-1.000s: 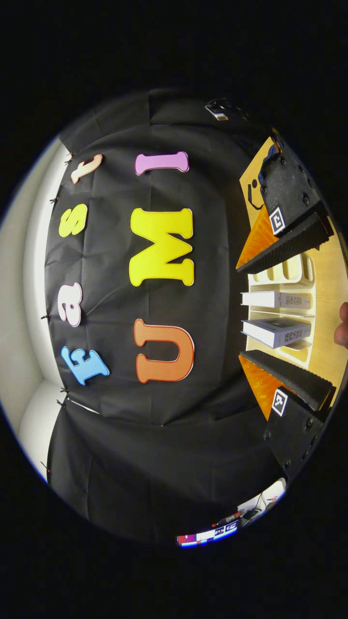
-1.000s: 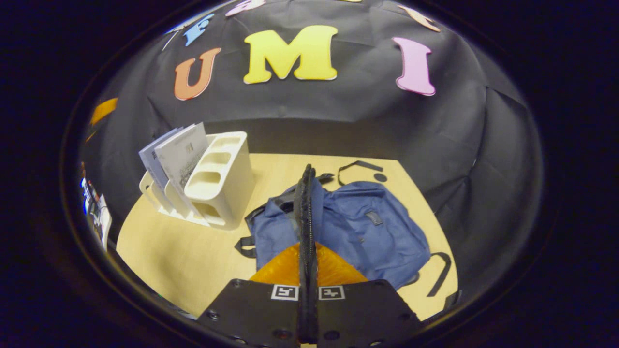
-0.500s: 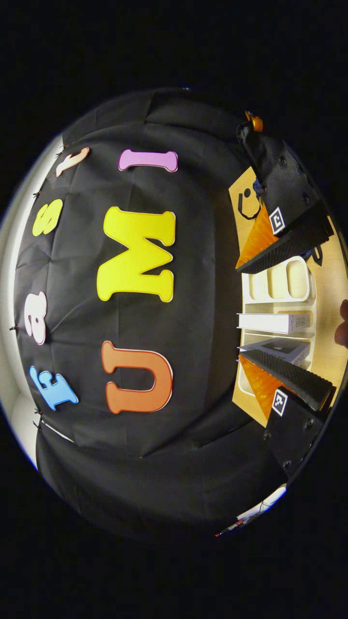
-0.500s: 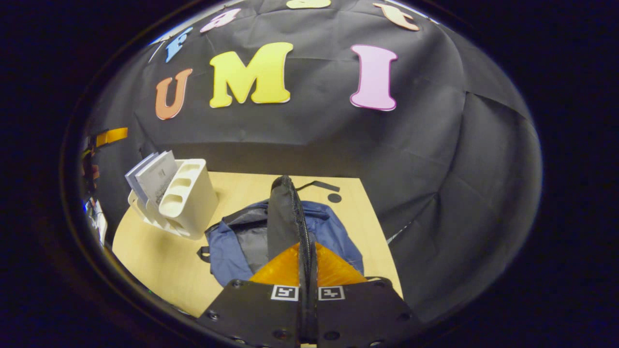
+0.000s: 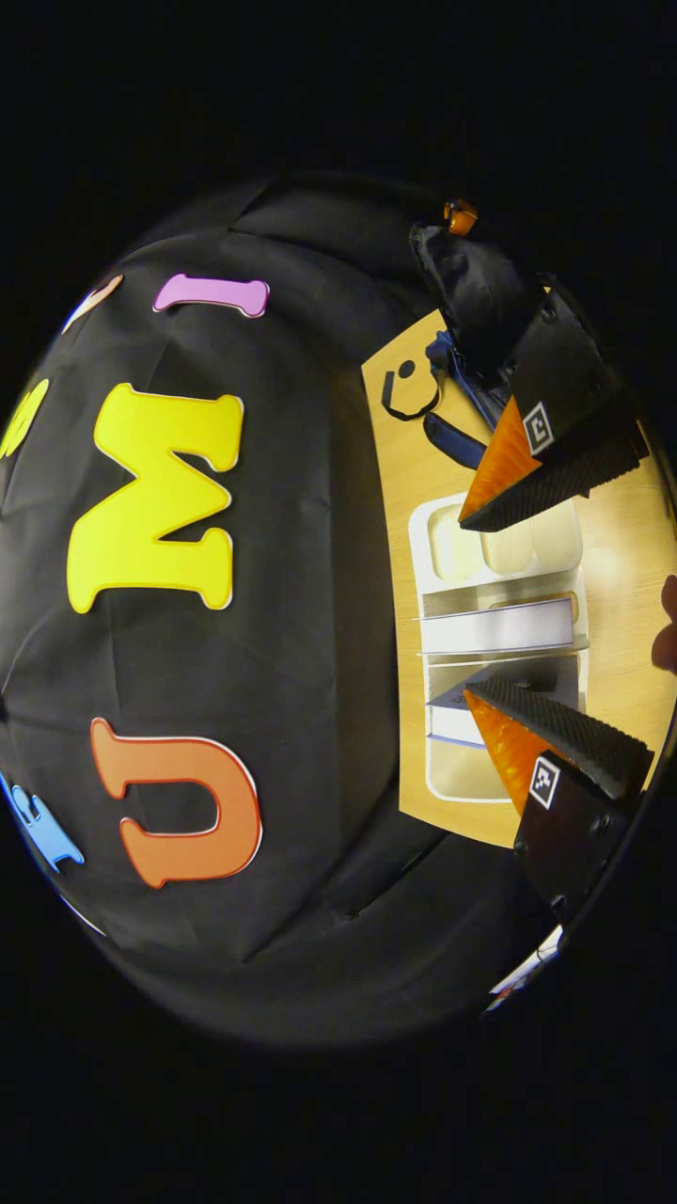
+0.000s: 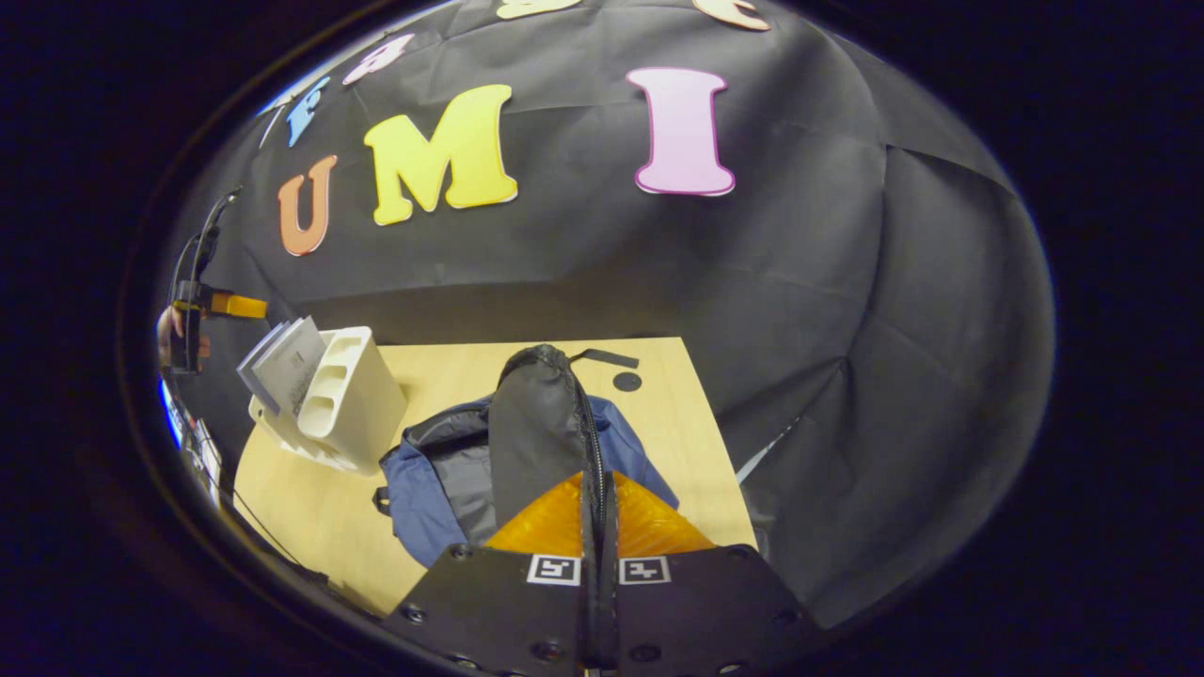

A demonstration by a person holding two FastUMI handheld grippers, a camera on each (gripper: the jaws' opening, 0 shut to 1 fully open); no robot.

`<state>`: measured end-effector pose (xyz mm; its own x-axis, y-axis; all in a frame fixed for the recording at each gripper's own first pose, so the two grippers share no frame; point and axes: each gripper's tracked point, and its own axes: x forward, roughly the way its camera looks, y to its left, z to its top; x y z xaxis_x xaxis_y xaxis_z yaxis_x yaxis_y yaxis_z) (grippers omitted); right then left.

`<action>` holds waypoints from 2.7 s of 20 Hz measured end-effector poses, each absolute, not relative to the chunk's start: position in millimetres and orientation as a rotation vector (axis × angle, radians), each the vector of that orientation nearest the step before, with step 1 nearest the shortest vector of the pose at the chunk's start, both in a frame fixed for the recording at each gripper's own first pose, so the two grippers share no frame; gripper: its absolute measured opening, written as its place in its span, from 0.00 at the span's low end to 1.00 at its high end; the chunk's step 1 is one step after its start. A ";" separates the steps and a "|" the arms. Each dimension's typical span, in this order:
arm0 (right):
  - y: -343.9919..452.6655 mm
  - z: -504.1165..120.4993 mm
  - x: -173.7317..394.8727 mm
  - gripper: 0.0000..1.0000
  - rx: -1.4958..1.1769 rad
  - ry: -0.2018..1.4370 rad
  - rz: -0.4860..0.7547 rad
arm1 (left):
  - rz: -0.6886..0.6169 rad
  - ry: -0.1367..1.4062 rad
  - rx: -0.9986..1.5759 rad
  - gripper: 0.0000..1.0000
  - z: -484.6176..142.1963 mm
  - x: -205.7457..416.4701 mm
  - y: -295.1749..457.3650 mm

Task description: Open the schoolbag, grab two books from the bookshelf and put them into the schoolbag.

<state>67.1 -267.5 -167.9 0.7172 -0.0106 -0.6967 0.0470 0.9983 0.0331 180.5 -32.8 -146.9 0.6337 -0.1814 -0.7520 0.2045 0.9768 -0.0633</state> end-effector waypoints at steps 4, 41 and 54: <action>-272.9 -167.5 66.0 0.02 0.065 0.773 -0.039 | -0.246 1.039 0.047 1.00 -182.5 186.7 -32.7; -264.9 -174.8 56.4 0.00 0.126 0.755 -0.048 | -0.222 1.348 0.009 0.43 -120.6 83.5 16.5; -249.7 -169.7 60.1 0.00 0.003 0.770 -0.032 | -0.526 1.226 -0.614 0.43 -114.9 -8.0 -131.1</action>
